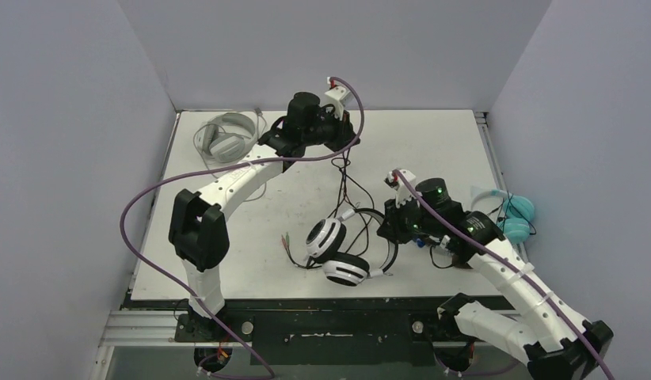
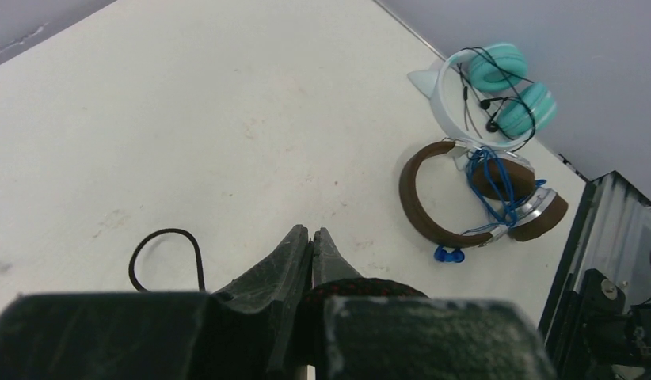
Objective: Wrap the headphones
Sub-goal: Wrap the headphones cable around the headphones.
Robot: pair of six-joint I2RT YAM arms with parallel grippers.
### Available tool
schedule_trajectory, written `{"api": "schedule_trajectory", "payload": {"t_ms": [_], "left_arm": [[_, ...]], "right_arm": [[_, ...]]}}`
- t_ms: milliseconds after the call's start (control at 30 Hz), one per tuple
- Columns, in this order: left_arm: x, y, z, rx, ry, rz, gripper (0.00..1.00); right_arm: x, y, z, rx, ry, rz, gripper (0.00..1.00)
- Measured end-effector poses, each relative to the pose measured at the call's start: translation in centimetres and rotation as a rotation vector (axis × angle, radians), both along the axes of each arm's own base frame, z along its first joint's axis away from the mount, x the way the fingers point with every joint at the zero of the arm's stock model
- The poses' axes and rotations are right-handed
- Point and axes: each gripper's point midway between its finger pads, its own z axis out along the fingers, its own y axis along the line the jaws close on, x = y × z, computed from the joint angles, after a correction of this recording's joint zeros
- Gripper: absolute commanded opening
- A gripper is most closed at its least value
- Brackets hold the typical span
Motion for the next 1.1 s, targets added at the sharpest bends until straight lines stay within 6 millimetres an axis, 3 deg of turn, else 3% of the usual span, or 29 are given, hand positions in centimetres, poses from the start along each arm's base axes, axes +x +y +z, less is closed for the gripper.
{"api": "schedule_trajectory", "payload": {"t_ms": [200,400,700,1000,1100], "left_arm": [[0.2,0.8,-0.6,0.096,-0.022,0.047,0.0],[-1.0,0.3,-0.3,0.183,-0.058,0.052,0.0],[-3.8,-0.3,2.0,0.299,-0.149,0.036,0.0],[-5.5,2.8,4.6,0.376,-0.2,0.084,0.0],[-6.3,3.3,5.5,0.378,-0.216,0.082,0.0]], "right_arm": [[2.4,-1.9,-4.7,-0.221,0.082,-0.151,0.0],[4.1,-3.3,-6.7,-0.376,0.078,-0.303,0.0],[7.2,-7.4,-6.7,-0.533,0.004,-0.628,0.0],[9.3,-13.1,-5.5,-0.517,0.004,-0.884,0.0],[10.0,-14.1,-4.7,-0.473,-0.012,-0.943,0.0]]}}
